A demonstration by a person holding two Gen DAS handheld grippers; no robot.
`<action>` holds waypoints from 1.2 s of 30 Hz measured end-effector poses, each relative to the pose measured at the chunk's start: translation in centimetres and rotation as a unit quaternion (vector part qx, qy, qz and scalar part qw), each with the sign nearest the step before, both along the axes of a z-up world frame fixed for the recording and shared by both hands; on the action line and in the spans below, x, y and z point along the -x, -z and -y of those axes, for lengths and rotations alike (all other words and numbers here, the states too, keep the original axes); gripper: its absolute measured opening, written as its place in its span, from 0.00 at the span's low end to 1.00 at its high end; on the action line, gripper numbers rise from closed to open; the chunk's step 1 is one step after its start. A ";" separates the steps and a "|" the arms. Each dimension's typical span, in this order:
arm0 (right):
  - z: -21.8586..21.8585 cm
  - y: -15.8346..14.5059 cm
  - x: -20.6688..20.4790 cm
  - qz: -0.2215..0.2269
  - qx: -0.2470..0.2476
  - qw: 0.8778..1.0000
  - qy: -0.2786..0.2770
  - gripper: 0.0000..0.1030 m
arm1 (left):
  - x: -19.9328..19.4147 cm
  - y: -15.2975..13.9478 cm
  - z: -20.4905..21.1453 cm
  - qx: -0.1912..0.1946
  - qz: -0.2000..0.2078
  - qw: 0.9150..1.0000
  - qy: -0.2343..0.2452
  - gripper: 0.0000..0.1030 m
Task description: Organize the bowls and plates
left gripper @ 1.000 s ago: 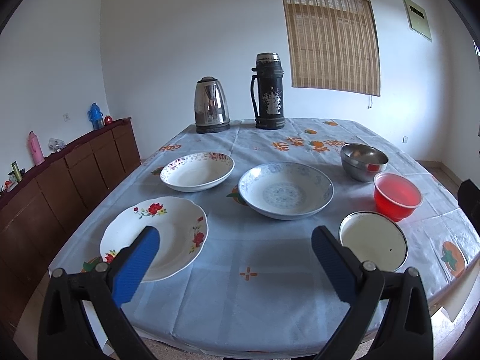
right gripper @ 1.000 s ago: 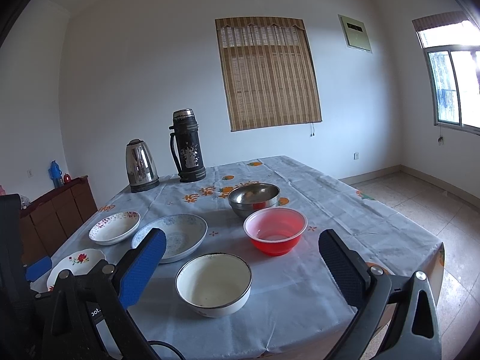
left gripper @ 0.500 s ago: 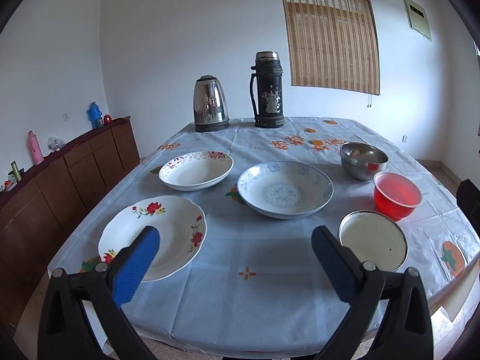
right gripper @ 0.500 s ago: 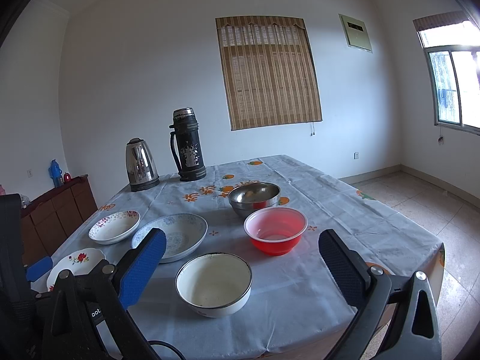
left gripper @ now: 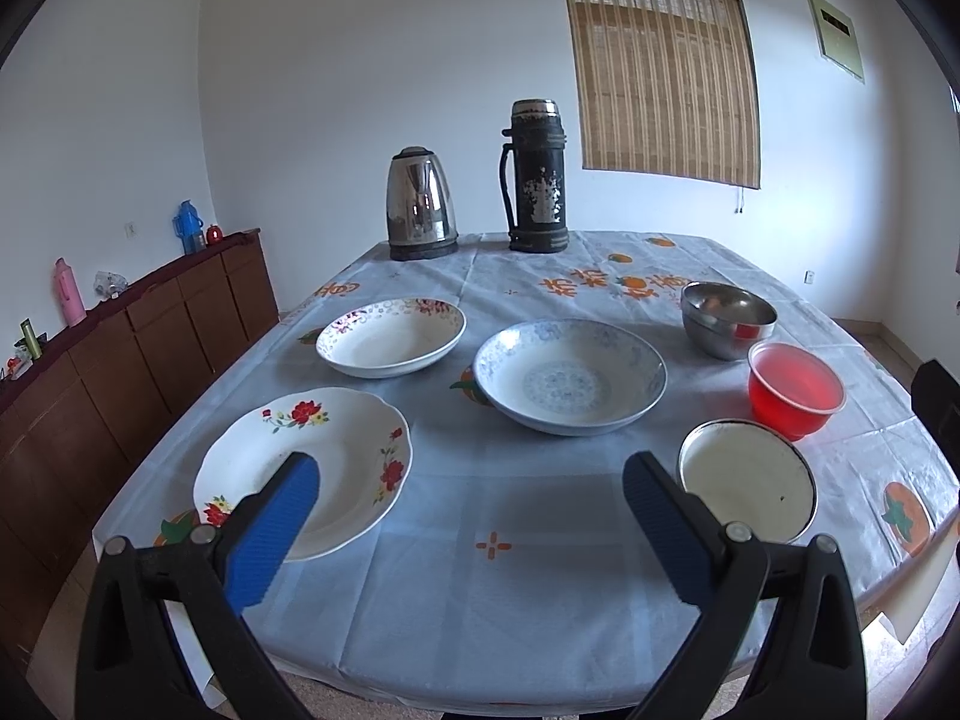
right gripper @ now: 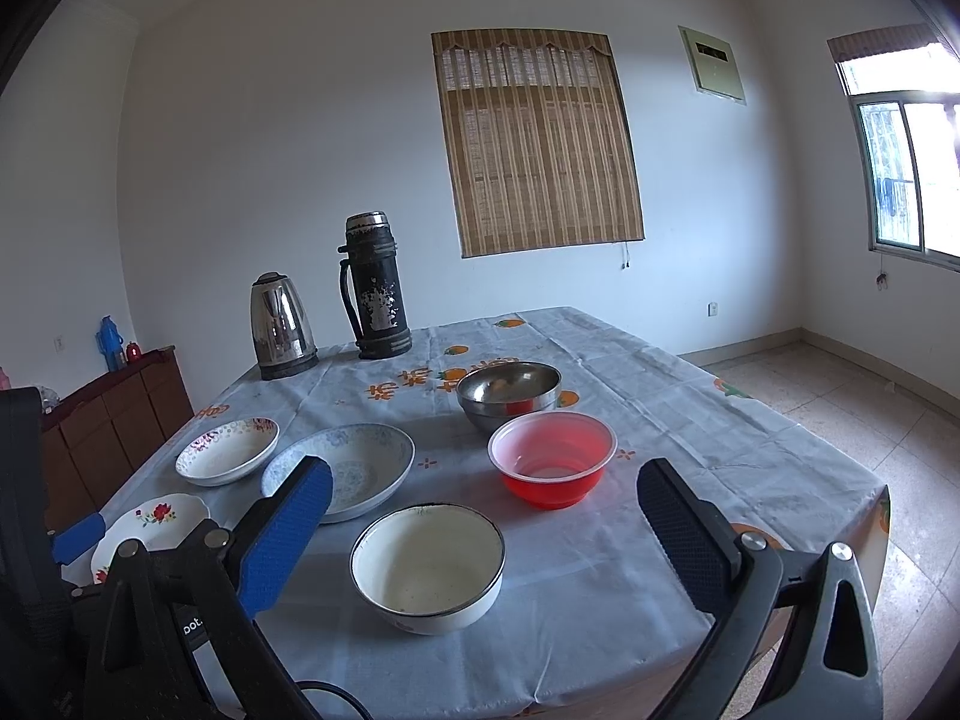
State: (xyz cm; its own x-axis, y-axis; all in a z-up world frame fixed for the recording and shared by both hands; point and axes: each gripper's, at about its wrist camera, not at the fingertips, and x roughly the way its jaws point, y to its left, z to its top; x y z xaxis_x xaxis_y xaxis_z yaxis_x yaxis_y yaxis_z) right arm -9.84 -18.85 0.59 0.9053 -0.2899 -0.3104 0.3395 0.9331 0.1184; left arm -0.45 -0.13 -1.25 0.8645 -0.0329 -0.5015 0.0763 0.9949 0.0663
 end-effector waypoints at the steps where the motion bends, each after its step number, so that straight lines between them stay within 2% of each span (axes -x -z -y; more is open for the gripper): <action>1: 0.0 0.0 -0.1 0.000 0.000 1.000 0.000 0.99 | 0.0 0.0 0.0 0.000 0.001 1.000 0.000 1.00; 16: -0.2 0.2 -0.5 -0.010 0.004 1.000 -0.004 0.99 | -0.4 0.6 -0.2 0.003 -0.007 1.000 0.001 1.00; 22: -0.4 0.8 -1.8 -0.023 0.010 1.000 -0.008 0.99 | -1.2 1.6 -0.3 0.004 -0.020 1.000 0.010 1.00; 28: -0.7 1.4 -3.6 -0.037 0.007 0.999 -0.036 0.99 | -2.4 2.3 -1.2 0.011 -0.036 0.999 0.019 1.00; 36: -2.2 1.3 -7.0 -0.052 -0.002 0.994 -0.098 0.99 | -4.4 1.0 -4.9 -0.013 -0.019 0.999 -0.033 1.00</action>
